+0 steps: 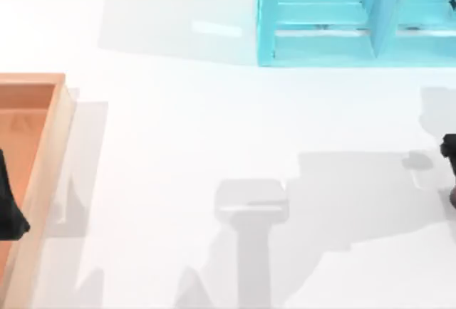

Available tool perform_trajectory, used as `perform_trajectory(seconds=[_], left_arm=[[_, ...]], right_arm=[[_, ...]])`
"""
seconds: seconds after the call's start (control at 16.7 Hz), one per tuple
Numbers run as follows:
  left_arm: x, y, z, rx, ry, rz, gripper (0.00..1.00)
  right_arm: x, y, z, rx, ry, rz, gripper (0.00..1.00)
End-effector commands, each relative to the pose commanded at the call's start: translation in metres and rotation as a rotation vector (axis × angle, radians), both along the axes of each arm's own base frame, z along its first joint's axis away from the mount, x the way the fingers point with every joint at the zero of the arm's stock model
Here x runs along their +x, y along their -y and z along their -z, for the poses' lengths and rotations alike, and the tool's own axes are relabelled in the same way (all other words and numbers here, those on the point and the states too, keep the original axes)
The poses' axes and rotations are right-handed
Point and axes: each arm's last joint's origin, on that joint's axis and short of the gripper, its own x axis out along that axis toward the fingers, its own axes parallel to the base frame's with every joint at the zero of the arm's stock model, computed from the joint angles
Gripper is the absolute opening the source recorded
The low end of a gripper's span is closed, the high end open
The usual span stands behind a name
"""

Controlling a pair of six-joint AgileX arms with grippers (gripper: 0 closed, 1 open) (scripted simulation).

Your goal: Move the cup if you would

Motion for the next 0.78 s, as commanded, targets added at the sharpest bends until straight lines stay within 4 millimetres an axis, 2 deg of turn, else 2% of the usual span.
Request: perform_trajectory(seconds=[0.48,0.78], left_arm=[[0.0,0.0,0.0,0.0,0.0,0.0,1.0],[0.0,0.0,0.0,0.0,0.0,0.0,1.0]], right_arm=[[0.0,0.0,0.0,0.0,0.0,0.0,0.02],[0.0,0.0,0.0,0.0,0.0,0.0,0.0]])
